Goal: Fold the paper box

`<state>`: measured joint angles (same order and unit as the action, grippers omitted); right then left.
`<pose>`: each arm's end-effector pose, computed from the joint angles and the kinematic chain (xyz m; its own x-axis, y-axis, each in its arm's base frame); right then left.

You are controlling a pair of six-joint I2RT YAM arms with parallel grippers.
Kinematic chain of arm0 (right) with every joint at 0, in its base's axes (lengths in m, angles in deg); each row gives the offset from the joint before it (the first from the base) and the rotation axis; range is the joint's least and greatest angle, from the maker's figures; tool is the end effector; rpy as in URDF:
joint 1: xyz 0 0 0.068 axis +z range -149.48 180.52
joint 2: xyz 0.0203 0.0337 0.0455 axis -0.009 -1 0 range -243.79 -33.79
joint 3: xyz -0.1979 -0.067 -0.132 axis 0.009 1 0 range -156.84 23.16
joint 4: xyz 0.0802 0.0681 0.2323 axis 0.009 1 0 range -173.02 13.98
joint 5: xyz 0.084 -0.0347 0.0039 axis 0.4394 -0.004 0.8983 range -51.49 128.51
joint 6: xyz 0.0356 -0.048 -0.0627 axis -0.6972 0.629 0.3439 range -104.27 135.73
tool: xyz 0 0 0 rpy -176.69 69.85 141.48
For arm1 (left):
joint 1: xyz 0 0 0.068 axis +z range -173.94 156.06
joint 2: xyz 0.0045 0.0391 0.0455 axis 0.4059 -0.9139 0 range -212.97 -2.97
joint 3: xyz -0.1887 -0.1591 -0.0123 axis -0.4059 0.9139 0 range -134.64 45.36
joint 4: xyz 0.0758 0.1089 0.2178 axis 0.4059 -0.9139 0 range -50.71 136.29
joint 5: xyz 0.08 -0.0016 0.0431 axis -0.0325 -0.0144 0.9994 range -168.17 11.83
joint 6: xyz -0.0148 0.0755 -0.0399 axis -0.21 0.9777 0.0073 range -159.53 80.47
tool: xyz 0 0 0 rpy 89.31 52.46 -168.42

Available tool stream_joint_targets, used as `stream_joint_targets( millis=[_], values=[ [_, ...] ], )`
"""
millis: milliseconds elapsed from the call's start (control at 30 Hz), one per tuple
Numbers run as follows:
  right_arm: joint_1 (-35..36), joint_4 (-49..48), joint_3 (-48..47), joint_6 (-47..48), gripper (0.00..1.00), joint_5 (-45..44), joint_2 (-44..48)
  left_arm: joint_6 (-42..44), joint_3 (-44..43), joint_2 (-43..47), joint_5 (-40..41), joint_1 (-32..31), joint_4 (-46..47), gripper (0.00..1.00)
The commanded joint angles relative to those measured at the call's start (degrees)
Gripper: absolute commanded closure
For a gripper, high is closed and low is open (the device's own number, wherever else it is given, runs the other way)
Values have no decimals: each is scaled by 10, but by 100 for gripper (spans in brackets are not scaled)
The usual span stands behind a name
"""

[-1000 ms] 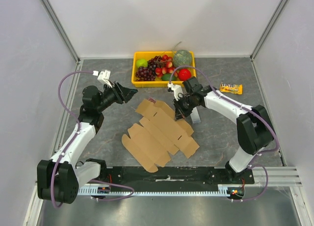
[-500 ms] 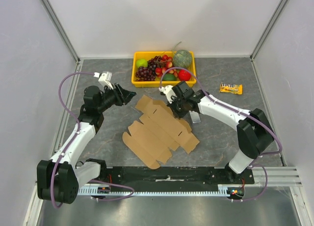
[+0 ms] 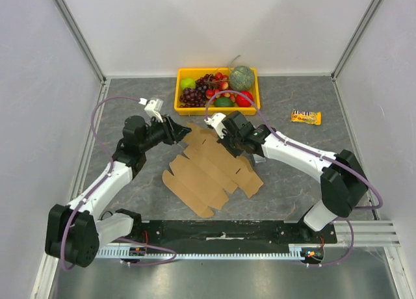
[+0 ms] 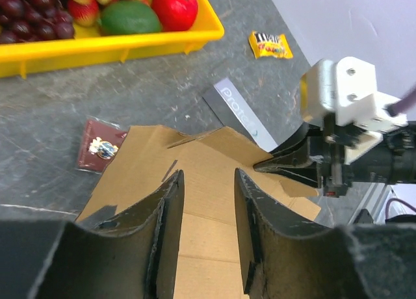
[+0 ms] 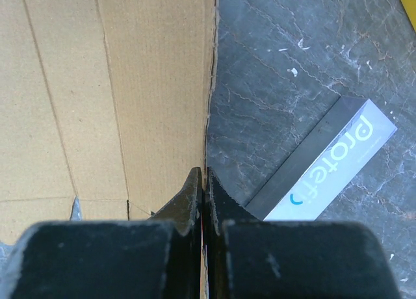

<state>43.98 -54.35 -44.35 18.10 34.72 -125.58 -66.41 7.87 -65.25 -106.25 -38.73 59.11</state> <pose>0.2647 0.2438 0.1875 -0.5515 -0.5797 -0.5998 -0.6810 0.7282 -0.0776 0.2706 -0.1088 0.2489 -0.4820 -0.2854 -0.8284 0.5072 0.6801 -0.5294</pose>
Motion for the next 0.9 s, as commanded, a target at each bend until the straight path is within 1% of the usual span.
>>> stream_joint_targets(
  millis=[0, 133, 233, 300, 600, 667, 800, 867],
  values=[
    [11, -18, 5, 16, 100, -15, 39, 24, -19, -42, 42, -46, 29, 57],
    [11, -1, 7, 31, 100, 28, 50, 7, -30, -83, 54, -53, 48, 59],
    [11, 2, 14, 33, 100, 36, 57, -3, -40, -107, 58, -53, 56, 61],
    [11, 4, 18, 33, 100, 57, 59, -10, -45, -116, 62, -53, 63, 61],
    [14, 18, 12, 38, 100, 75, 51, -19, -64, -128, 73, -54, 69, 64],
    [14, 19, 11, 38, 100, 76, 50, -19, -64, -134, 68, -54, 69, 67],
    [14, 19, 7, 37, 100, 75, 48, -20, -58, -137, 59, -59, 70, 81],
    [14, 18, 7, 36, 100, 76, 46, -20, -53, -138, 57, -62, 70, 86]
  ],
)
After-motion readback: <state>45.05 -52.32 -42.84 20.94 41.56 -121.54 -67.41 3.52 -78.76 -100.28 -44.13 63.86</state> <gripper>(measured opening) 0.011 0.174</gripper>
